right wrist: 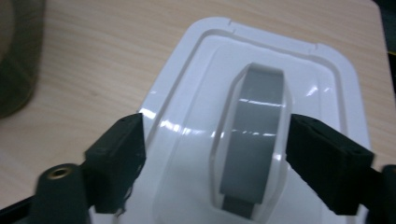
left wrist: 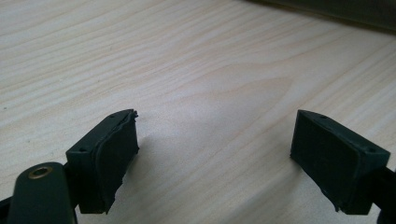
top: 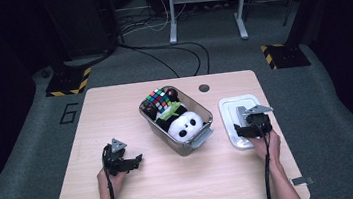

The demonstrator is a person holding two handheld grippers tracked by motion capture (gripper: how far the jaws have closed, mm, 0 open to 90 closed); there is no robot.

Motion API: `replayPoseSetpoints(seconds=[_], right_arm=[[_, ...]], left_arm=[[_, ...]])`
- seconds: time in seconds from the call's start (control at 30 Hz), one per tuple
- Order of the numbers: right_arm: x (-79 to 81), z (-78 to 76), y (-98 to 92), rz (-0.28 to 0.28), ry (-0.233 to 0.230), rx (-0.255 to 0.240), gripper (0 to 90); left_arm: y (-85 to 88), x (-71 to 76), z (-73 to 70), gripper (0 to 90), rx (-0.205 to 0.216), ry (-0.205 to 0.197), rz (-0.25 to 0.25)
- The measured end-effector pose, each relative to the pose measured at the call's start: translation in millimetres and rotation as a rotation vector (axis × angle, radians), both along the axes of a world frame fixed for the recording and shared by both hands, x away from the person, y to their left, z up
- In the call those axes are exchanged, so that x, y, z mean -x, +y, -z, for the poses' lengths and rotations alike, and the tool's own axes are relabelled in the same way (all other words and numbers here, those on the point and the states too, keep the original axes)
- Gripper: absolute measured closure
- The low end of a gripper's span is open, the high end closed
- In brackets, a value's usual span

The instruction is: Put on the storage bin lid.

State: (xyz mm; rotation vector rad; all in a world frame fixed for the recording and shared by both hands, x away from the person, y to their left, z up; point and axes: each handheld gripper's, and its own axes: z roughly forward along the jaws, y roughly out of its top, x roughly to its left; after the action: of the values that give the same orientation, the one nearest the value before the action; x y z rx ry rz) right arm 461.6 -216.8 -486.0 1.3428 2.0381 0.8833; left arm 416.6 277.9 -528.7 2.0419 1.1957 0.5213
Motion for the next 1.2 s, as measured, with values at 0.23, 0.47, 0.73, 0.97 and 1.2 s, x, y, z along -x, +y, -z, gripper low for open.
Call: replayPoseSetpoints(seconds=[0.23,0.47,0.73,0.97,1.2], right_arm=[[-21.6,0.2,-5.8,0.080,0.021,0.032,39.6],[-35.3,0.3,-3.7,0.097,0.047,0.068,54.3],[-36.5,-2.3,-4.6,0.108,0.045,0.088,65.6],[-30.7,-10.4,-13.1,0.113,0.026,0.061,66.2],[-23.6,-26.2,-13.4,0.090,0.001,0.058,66.2]], left_arm=[[0.1,0.0,0.0,14.7,0.000,-0.001,0.002],[0.0,0.0,0.0,14.7,0.001,0.000,0.001],[0.0,0.0,0.0,14.7,-0.001,-0.002,0.003],[0.0,0.3,0.0,14.8,0.000,0.000,0.005],[0.0,0.2,-0.1,14.9,-0.001,-0.001,0.006]])
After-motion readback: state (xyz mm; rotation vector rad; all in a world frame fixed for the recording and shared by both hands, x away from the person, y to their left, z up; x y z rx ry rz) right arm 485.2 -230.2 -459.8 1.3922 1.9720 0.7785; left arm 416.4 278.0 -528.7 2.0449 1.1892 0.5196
